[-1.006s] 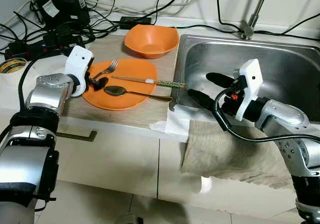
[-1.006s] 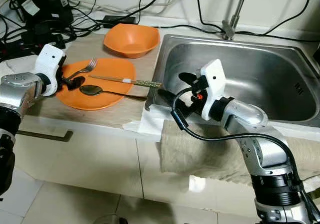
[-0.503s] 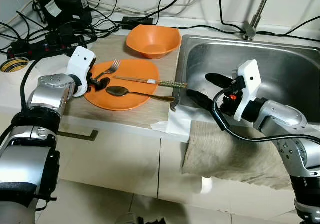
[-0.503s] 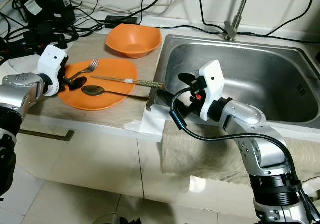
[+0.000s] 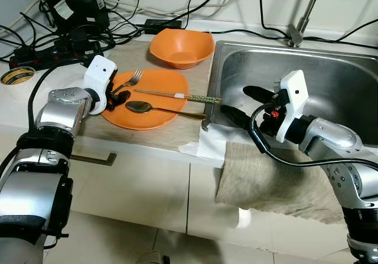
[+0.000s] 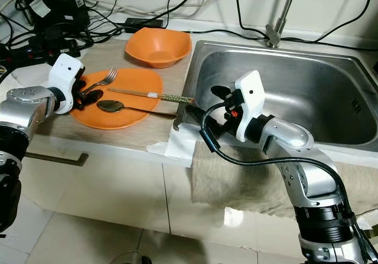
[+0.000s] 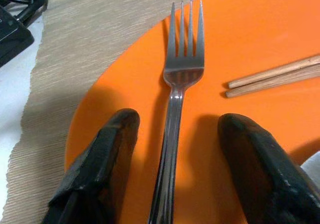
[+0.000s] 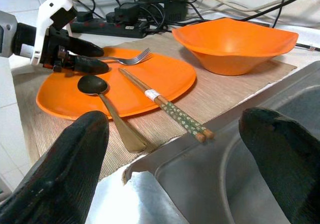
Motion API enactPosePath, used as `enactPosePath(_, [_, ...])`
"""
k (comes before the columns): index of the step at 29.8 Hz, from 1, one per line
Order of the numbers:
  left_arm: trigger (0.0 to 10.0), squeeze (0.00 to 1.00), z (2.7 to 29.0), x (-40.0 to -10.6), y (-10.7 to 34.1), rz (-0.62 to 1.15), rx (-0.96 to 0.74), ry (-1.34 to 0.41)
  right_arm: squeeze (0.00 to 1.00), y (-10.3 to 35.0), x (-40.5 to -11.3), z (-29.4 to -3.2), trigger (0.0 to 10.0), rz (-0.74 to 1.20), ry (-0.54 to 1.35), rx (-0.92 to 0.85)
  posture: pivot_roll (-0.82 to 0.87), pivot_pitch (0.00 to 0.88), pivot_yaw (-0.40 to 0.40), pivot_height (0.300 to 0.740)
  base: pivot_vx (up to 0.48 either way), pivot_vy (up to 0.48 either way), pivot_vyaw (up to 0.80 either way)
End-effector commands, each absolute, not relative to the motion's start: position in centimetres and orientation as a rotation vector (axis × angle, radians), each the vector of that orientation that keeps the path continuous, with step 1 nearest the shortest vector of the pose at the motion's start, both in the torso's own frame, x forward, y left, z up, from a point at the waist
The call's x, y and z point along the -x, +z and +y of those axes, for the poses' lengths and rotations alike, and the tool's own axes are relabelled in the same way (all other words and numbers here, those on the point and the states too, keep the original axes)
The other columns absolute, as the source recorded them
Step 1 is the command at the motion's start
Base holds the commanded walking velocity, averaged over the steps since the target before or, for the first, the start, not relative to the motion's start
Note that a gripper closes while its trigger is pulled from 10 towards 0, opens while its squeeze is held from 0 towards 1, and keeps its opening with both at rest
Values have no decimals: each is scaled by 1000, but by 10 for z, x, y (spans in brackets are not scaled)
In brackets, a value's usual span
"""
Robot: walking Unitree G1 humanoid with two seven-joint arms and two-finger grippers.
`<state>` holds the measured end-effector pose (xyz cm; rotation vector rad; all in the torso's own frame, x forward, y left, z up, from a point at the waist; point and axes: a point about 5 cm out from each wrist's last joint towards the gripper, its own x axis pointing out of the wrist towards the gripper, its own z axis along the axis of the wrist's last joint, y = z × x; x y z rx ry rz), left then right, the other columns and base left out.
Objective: Kitchen organization
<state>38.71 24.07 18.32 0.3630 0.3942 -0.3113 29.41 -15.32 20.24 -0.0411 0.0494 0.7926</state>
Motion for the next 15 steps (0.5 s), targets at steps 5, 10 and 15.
enactPosePath(5, [0, 0, 242, -384, 173, 424, -369, -316, 0, 201, -294, -151, 10000, 56, 795, 42, -11, 0, 30, 732, 0, 0, 0])
enactPosePath(10, [0, 0, 242, -384, 172, 419, -390, -316, 0, 201, -294, -150, 10000, 57, 794, 42, -11, 0, 30, 732, 0, 0, 0])
enactPosePath(15, [0, 0, 242, -385, 175, 392, -381, -301, 0, 200, -294, -150, 10000, 59, 791, 41, -13, 0, 31, 732, 0, 0, 0])
